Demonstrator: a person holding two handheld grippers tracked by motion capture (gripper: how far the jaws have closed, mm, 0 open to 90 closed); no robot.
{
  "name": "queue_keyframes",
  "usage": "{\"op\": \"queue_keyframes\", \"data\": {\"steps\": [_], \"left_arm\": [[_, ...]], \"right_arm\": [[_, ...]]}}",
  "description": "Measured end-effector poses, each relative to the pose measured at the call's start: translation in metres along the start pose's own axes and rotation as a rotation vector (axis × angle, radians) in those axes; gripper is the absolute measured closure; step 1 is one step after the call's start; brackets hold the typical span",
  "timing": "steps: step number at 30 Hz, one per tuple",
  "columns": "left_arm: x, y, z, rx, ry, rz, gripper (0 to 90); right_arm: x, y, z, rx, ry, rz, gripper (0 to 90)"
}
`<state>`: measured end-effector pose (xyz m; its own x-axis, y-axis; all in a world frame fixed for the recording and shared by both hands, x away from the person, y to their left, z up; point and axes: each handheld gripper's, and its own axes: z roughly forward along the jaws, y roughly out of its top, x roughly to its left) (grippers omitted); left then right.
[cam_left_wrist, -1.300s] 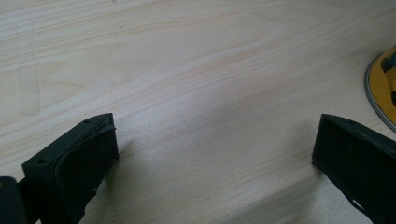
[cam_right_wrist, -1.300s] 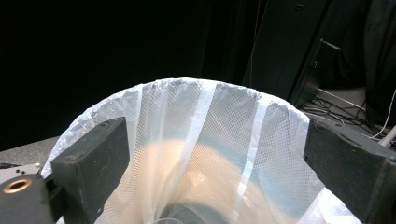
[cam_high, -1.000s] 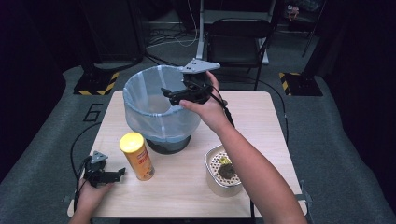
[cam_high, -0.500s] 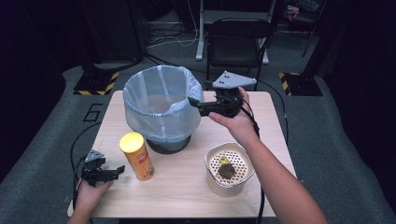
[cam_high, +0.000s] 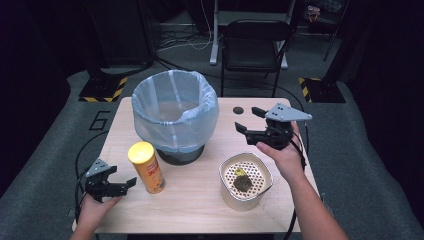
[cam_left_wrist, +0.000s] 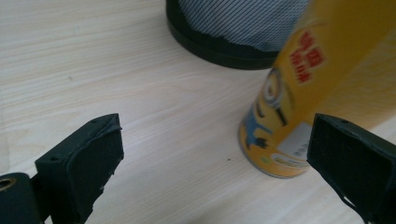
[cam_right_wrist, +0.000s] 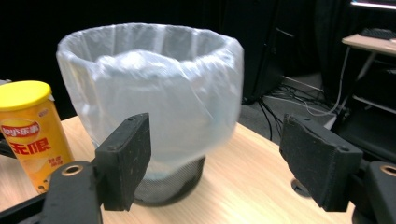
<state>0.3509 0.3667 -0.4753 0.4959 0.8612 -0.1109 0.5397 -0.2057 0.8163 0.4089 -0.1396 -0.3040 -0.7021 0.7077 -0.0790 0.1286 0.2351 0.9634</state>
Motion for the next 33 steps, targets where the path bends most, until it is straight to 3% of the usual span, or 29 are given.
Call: {"op": "queue_keyframes", "data": {"steps": [9,10,18,22,28,33], "left_arm": [[-0.003,0.005,-0.009,-0.011,-0.056,0.01,3.3],[-0.005,0.005,-0.009,-0.031,-0.067,-0.001,3.3],[-0.017,0.009,-0.012,-0.037,-0.175,0.073,3.3],[-0.024,0.011,-0.006,-0.044,-0.191,0.083,3.3],[-0.028,0.011,0.006,-0.061,-0.225,0.048,4.9],[-0.031,0.014,0.014,-0.04,-0.238,0.06,5.4]], "right_arm": [[-0.018,-0.034,-0.017,0.002,-0.058,0.081,25.7],[-0.019,-0.036,-0.018,0.002,-0.067,0.08,25.7],[-0.016,-0.066,-0.039,-0.011,-0.142,0.078,26.1],[-0.015,-0.076,-0.048,-0.002,-0.168,0.08,25.6],[-0.019,-0.095,-0.059,0.018,-0.194,0.112,25.1],[-0.021,-0.109,-0.064,0.029,-0.212,0.133,24.8]]}}
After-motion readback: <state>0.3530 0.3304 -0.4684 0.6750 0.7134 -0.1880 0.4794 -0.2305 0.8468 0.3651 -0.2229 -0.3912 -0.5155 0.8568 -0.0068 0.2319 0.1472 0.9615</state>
